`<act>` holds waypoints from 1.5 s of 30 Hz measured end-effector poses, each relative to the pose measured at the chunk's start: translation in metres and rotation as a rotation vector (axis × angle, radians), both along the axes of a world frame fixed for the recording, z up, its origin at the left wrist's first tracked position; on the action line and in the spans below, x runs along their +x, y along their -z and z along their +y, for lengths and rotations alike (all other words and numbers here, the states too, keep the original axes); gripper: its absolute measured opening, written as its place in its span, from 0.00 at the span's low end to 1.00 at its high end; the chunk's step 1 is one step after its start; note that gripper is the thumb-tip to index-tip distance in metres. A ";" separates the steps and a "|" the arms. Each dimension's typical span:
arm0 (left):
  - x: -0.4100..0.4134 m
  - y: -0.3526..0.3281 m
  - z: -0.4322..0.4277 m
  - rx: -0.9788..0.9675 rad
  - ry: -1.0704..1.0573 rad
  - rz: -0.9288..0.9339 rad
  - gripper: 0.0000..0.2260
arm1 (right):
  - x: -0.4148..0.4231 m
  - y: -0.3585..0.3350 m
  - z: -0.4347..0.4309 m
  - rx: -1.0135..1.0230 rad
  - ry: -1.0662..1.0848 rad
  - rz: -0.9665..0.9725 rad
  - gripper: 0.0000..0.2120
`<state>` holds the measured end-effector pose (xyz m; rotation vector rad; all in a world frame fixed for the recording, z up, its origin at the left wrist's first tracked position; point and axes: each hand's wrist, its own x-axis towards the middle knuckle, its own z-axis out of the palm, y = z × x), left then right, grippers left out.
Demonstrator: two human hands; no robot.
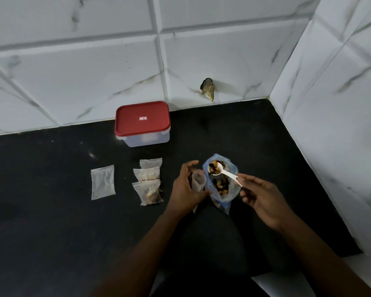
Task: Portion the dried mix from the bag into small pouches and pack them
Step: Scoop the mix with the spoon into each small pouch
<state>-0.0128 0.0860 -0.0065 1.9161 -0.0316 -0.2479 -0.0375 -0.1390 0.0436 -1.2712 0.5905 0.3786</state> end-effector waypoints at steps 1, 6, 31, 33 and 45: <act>0.001 0.000 0.000 0.011 0.015 -0.014 0.38 | 0.000 -0.003 0.002 0.011 -0.032 -0.014 0.10; 0.002 0.000 -0.001 0.015 0.053 -0.041 0.36 | -0.003 -0.014 0.014 -0.150 -0.182 -0.125 0.09; -0.011 0.017 0.014 0.011 -0.020 0.003 0.28 | -0.029 0.014 0.036 -1.007 -0.332 -0.831 0.11; -0.011 0.015 0.014 0.010 -0.007 0.026 0.28 | -0.030 0.013 0.035 -0.984 -0.318 -0.831 0.11; -0.013 0.012 0.015 0.032 0.074 0.079 0.27 | -0.025 0.009 0.021 -0.206 0.128 -0.191 0.10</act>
